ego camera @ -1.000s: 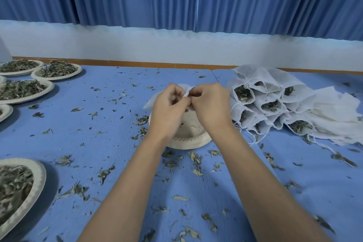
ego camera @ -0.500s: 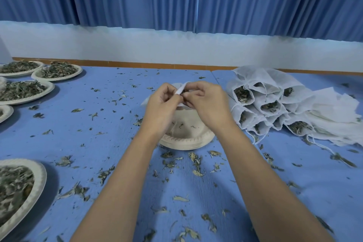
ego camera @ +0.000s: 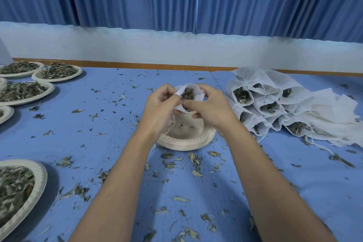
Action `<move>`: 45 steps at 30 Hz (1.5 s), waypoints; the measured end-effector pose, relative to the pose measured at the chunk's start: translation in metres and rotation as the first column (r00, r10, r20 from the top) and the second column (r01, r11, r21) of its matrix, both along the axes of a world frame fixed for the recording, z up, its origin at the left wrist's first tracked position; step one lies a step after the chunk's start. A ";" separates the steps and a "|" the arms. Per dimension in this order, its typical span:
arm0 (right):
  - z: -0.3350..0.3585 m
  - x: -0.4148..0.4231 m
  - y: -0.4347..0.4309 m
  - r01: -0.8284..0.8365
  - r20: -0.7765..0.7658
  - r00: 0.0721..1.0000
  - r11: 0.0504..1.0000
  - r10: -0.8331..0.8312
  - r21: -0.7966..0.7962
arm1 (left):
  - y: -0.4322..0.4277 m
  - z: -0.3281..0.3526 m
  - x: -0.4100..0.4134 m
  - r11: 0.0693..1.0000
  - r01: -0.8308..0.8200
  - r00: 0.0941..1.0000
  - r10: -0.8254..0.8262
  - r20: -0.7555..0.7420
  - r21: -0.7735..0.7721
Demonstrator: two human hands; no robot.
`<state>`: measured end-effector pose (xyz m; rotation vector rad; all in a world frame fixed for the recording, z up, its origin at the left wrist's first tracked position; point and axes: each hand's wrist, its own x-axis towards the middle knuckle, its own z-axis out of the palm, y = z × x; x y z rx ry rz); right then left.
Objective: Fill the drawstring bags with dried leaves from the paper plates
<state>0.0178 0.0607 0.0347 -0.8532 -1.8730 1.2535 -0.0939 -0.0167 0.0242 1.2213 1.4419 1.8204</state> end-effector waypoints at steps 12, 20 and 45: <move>-0.010 -0.005 0.003 0.244 0.148 0.945 0.929 -0.292 0.277 | 0.000 -0.003 0.006 0.987 0.123 0.990 -0.128 -0.051 -0.101; 0.004 0.006 0.003 -0.051 -0.243 0.969 0.934 -0.039 -0.353 | 0.002 -0.003 0.005 0.962 -0.236 0.963 0.212 -0.166 -0.139; 0.067 0.077 0.040 0.358 -0.231 0.909 0.934 -0.347 0.007 | 0.073 0.073 0.100 0.999 -0.037 0.995 0.036 -0.091 -0.002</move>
